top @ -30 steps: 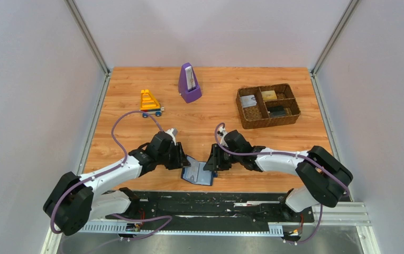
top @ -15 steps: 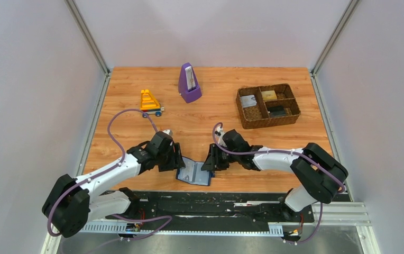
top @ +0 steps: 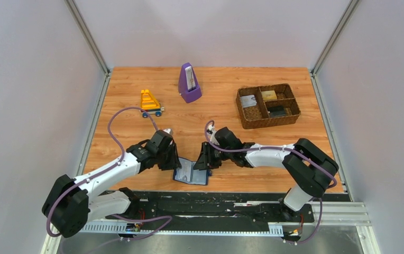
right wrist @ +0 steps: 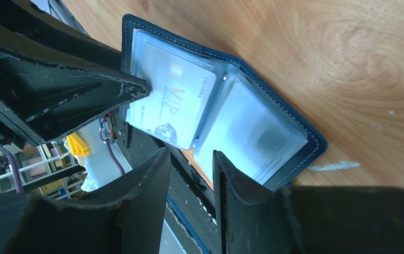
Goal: Take the credit cards out of the card holder
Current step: Open the card holder at the center of the board.
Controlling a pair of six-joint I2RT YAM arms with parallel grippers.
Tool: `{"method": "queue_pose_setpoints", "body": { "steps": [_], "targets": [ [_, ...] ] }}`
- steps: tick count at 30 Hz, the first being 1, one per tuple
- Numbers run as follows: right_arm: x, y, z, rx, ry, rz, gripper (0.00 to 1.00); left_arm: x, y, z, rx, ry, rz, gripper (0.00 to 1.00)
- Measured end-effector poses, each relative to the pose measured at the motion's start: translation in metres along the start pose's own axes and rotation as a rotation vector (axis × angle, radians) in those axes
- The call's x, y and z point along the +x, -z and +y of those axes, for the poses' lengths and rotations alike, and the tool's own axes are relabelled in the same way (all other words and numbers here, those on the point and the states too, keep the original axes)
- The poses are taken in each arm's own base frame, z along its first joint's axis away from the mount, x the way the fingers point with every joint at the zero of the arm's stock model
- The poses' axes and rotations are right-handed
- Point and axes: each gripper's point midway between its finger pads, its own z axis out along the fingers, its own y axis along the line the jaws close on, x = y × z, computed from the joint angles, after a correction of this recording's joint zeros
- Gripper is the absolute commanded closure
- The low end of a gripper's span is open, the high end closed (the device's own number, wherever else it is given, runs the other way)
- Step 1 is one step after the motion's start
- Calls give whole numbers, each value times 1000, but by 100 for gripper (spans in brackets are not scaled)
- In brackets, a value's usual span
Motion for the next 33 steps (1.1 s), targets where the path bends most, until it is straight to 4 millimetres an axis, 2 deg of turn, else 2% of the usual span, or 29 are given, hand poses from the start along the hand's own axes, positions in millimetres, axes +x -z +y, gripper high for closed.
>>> {"method": "queue_pose_setpoints", "body": {
  "steps": [5,10,15,18,20,23,26,29,33],
  "targets": [
    [1,-2,2,-2,3,1,64,6,-7,-11,82,37,7,63],
    [1,-2,2,0,-6,1,65,22,-21,-18,176,132,31,65],
    [1,-2,-1,15,-14,-3,65,26,-25,-22,216,183,36,50],
    [2,-2,-7,38,-21,-8,66,19,-21,-19,172,176,21,42],
    [3,-3,-12,53,-27,-5,68,10,-14,-19,149,158,-7,40],
    [8,-6,-21,76,-40,10,68,-3,0,-22,138,134,-54,42],
    [8,-6,-21,79,-41,11,69,-9,11,-26,151,110,-71,50],
    [8,-6,-22,83,-41,10,69,-6,13,-30,170,93,-49,52],
    [8,-6,-23,87,-42,10,69,0,15,-34,199,74,-18,49]
  ]
}}
